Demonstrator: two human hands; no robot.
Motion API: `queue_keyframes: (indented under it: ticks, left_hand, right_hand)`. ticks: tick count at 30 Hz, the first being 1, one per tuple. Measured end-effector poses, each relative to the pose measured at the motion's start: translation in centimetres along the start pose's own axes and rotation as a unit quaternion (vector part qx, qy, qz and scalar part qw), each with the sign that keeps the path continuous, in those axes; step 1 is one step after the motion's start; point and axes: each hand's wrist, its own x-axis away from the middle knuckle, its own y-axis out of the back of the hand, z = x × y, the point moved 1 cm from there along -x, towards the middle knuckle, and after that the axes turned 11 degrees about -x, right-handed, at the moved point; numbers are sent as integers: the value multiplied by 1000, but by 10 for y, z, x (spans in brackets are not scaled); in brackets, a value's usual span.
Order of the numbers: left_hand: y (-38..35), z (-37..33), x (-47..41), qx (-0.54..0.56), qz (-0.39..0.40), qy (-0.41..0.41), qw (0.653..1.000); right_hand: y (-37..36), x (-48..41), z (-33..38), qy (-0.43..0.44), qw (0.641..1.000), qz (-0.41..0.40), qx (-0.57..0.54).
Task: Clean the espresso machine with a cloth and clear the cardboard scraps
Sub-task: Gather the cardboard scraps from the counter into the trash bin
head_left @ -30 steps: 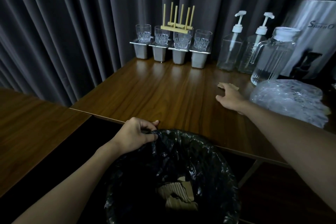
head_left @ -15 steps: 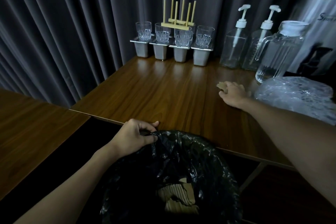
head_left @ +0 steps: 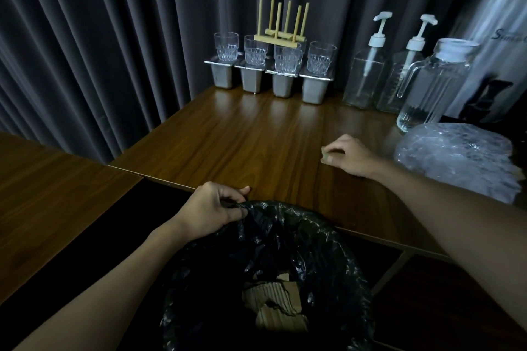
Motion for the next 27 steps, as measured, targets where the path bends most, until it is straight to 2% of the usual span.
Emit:
queue_keyframes:
  ticks: [3,9,12,15,17,19,22,25,27]
  left_hand:
    - [0,0,1,-1,-8,-3,1000]
    - [0,-1,3,-2,-5,-10,1000]
    - [0,-2,5,2,4,-9,1000]
    - [-2,-5,8,-1,-3,-10,1000]
    - [-3,-10,10,-6,-6,-10,1000]
    - [-4,-16,11,-3,-11,-8,1000]
    - [-6,-30,14,1,-6,-14,1000]
    - [-11,-42,16,14,-14,-11,1000]
    - [-15,-51,18,17,-24,-6,1000]
  right_hand:
    - [-1,5,5,-20,1000,-6,-11]
    - [2,32,29,-98,987,14,-129]
    - [2,55,49,-110,964,-4,-241]
    - [6,90,78,-94,928,78,-351]
    - [7,116,96,-53,919,165,-355]
    - [9,136,106,-17,923,223,-312]
    - [26,152,100,17,949,160,-270]
    - [57,161,81,57,966,25,-252]
    - [84,165,53,65,983,-72,-158]
